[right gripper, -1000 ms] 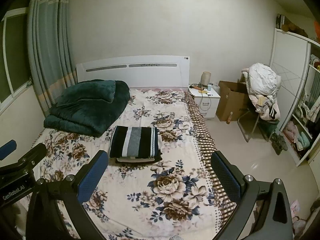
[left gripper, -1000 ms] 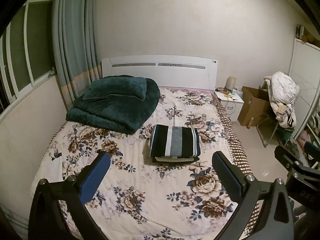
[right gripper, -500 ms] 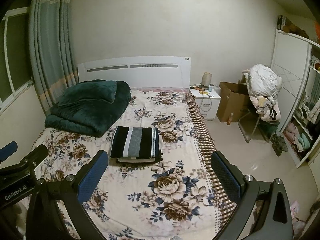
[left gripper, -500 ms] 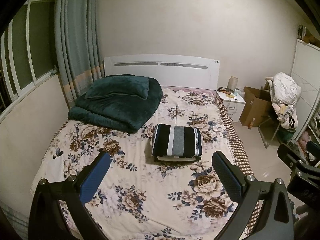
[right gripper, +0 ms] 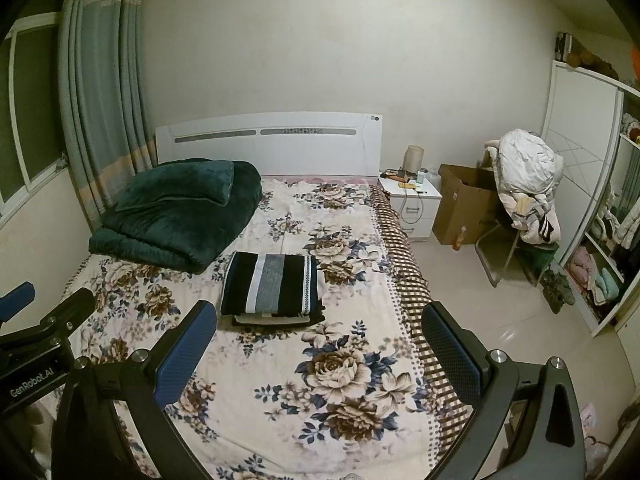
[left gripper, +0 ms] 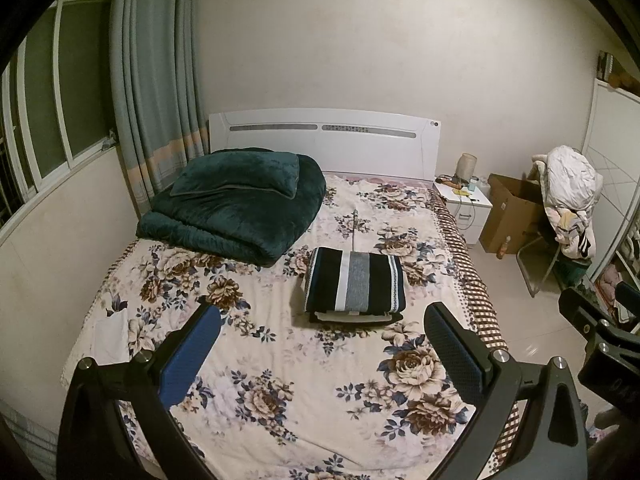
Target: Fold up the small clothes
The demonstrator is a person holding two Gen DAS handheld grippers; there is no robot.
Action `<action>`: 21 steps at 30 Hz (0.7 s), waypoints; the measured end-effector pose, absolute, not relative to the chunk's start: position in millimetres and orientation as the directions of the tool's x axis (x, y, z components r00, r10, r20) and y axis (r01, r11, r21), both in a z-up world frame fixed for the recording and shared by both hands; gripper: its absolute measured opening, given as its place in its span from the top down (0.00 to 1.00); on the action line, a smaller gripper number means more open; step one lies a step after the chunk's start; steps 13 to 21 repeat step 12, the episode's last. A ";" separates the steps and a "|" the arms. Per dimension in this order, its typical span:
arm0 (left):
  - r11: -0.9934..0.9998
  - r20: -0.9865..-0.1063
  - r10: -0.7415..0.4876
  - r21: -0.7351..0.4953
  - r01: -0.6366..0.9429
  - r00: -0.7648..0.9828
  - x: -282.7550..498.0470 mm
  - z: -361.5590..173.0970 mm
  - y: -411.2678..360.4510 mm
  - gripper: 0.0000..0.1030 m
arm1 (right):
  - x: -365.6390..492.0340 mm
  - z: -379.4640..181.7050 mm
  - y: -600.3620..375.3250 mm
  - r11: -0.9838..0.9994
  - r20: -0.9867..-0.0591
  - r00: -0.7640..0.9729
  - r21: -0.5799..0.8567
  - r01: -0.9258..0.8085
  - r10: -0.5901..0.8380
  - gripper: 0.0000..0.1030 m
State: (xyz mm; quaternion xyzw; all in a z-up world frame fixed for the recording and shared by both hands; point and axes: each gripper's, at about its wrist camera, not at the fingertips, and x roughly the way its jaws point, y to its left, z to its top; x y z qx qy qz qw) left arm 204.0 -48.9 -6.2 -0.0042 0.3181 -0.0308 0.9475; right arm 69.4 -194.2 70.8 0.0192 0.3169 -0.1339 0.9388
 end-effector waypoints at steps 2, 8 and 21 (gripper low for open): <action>0.998 -0.602 -0.061 -0.028 0.055 0.796 205.3 -8.4 -49.0 0.00 | 69.7 70.5 -194.4 0.964 -0.600 0.763 -0.050 0.263 -0.239 0.00; 0.998 -0.601 -0.058 -0.026 0.053 0.797 202.6 -6.8 -47.2 0.00 | 68.6 69.6 -193.2 0.963 -0.602 0.762 -0.050 0.264 -0.240 0.00; 0.999 -0.591 -0.042 -0.010 0.045 0.806 202.4 -3.9 -44.2 0.00 | 67.8 69.3 -192.5 0.963 -0.601 0.762 -0.050 0.265 -0.241 0.00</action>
